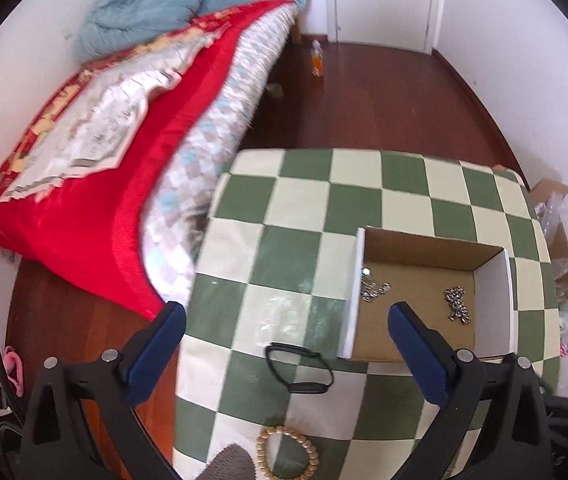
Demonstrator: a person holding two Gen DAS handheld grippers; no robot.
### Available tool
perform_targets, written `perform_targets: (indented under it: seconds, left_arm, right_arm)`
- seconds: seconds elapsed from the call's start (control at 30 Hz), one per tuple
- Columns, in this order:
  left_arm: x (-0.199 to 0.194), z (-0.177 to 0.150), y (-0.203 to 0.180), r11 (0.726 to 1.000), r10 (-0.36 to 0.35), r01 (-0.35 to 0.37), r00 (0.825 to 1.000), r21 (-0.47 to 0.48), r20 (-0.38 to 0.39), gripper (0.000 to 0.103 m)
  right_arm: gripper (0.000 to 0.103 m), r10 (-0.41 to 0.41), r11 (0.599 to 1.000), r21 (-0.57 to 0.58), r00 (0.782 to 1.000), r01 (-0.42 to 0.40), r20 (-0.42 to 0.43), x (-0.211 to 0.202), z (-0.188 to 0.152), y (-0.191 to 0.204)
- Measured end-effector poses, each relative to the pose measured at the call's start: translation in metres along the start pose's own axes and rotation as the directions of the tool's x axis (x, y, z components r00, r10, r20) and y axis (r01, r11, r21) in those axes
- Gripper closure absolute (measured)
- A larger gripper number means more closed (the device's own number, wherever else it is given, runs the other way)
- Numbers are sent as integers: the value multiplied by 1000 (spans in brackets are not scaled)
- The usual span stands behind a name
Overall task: Organize jewelry
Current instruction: 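Withdraw both tools from the box toward the remaining jewelry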
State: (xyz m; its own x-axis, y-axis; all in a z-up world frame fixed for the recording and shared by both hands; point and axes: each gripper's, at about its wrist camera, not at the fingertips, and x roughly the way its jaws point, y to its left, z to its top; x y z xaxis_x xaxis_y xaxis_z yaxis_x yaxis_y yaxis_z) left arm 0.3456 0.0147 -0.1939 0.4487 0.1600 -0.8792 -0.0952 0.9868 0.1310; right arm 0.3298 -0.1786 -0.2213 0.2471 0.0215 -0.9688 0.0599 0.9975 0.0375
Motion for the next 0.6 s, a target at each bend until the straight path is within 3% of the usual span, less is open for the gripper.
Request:
perform_targets:
  seconds: [0.4, 0.6]
  left_arm:
    - [-76, -43, 33, 999, -3, 10, 993, -53, 120, 0]
    - [-113, -65, 50, 997, 0, 12, 987, -71, 163, 0]
  right_arm:
    - [0, -29, 999, 18, 984, 26, 173, -65, -36, 0]
    - [0, -29, 999, 22, 965, 24, 262, -104, -62, 2]
